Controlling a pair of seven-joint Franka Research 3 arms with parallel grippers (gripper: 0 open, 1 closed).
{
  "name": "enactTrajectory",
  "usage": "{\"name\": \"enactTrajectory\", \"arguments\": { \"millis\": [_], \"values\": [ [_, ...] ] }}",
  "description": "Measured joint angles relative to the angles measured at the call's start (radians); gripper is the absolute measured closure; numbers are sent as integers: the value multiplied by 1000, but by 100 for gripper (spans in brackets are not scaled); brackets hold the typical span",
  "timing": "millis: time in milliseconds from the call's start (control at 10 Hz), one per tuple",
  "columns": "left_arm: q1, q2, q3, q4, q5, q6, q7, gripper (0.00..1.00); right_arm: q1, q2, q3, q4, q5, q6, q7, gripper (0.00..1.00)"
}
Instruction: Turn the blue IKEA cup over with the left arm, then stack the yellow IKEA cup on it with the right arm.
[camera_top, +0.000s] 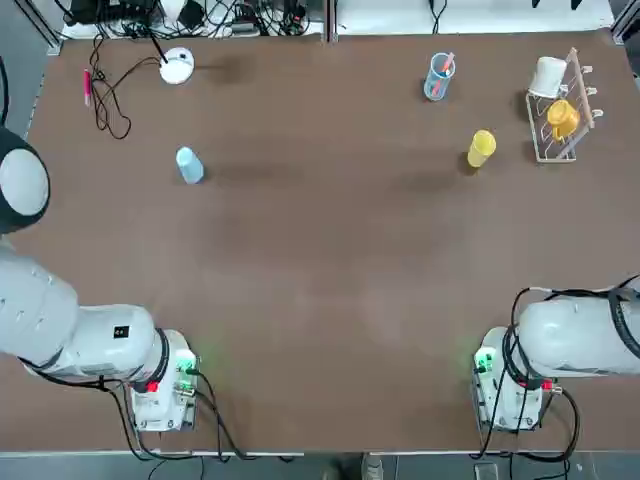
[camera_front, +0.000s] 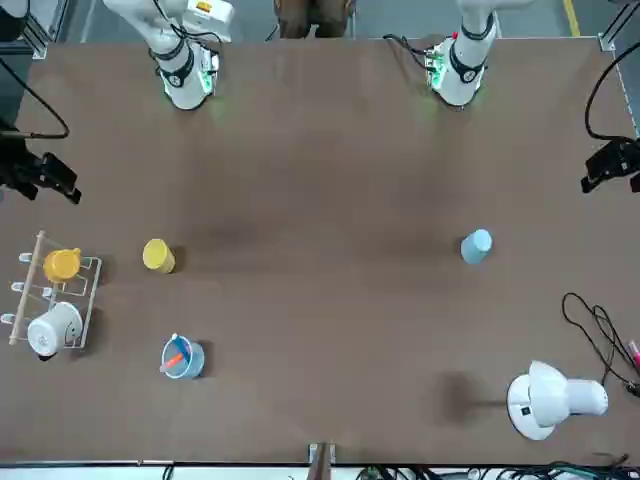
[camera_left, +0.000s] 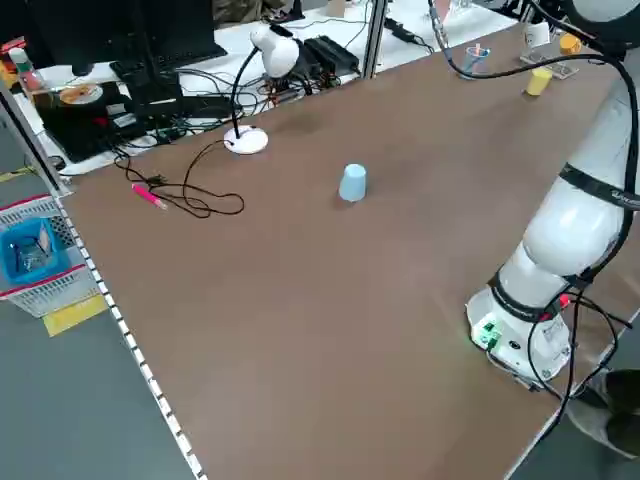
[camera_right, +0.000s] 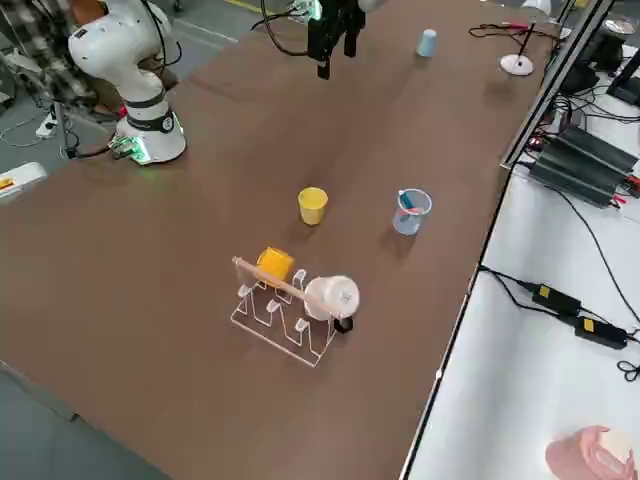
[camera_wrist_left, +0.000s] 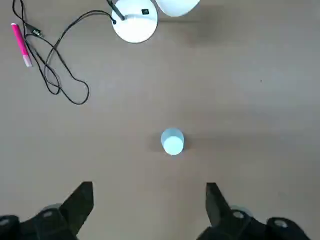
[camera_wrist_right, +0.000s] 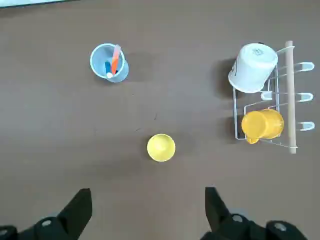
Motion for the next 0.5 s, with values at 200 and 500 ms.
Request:
{"name": "enactTrajectory", "arguments": {
  "millis": [200, 500],
  "values": [
    [0, 0, -2, 0, 0, 0, 0, 1, 0, 0, 0, -1, 0, 0, 0, 0],
    [0, 0, -4, 0, -33, 0, 3, 1, 0, 0, 0, -3, 1, 0, 0, 0]
  ]
}}
